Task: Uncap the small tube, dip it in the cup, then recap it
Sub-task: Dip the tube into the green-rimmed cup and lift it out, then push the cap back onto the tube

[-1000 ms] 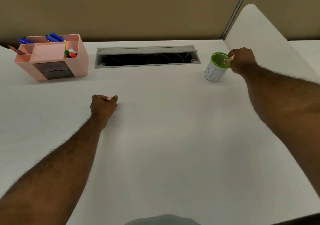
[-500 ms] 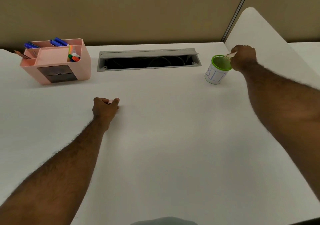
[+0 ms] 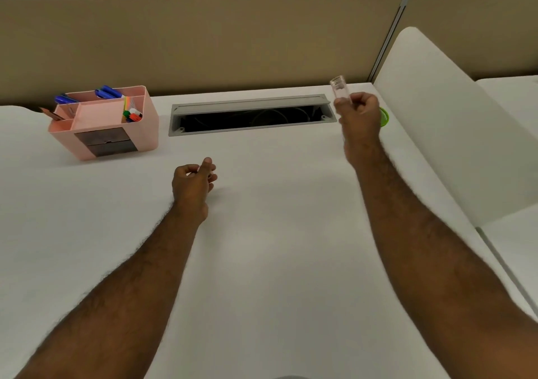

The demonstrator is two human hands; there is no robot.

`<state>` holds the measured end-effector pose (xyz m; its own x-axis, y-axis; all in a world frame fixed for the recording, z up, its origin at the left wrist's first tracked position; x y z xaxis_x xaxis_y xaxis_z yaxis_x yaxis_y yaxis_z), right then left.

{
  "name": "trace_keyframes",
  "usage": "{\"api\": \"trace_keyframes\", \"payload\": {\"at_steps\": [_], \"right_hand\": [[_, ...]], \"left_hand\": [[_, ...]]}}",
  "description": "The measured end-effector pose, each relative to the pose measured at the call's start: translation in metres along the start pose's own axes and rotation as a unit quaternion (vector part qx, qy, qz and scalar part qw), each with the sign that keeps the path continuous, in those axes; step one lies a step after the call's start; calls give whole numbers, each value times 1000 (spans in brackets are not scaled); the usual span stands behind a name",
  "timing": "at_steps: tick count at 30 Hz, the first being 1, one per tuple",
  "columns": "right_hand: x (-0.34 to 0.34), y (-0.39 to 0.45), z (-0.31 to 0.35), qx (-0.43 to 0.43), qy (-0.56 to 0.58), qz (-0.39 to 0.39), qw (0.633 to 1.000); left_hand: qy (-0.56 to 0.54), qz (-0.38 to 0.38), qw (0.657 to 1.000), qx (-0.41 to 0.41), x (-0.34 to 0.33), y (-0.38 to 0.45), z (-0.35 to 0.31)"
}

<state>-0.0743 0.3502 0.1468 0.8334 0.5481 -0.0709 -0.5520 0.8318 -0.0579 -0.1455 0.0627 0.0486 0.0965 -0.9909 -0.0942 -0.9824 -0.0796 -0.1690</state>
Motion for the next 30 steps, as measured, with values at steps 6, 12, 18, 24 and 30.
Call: {"api": "trace_keyframes", "payload": {"at_steps": [6,12,18,24,30], "right_hand": [[-19,-80,-31,33,-122,97,987],[-25,-143,-61,97,-234,163,953],[-33,-163,-67,90,-237,179,951],[-36,-167,-63,96,-222,171,955],[-39,-171,-62,118,-237,158,951]], "left_hand": [[-95,50,994,3,-16,-24,-32],[-181,96,979,16,-30,-46,-55],[-174,107,979,13,-33,-60,-52],[-169,119,978,10,-31,-70,-47],[-169,125,978,4,-28,-70,-48]]}}
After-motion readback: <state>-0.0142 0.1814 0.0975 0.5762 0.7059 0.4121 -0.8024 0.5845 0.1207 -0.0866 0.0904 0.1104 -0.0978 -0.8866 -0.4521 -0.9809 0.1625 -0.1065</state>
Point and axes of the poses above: each hand's wrist, its own y-axis towards the middle knuckle, its own x-axis out of the back of the hand, z = x × y, the point moved 1 cm from there along y, towards the middle knuckle, and after that the axes turned 11 degrees about -x, right-handed, at the moved point
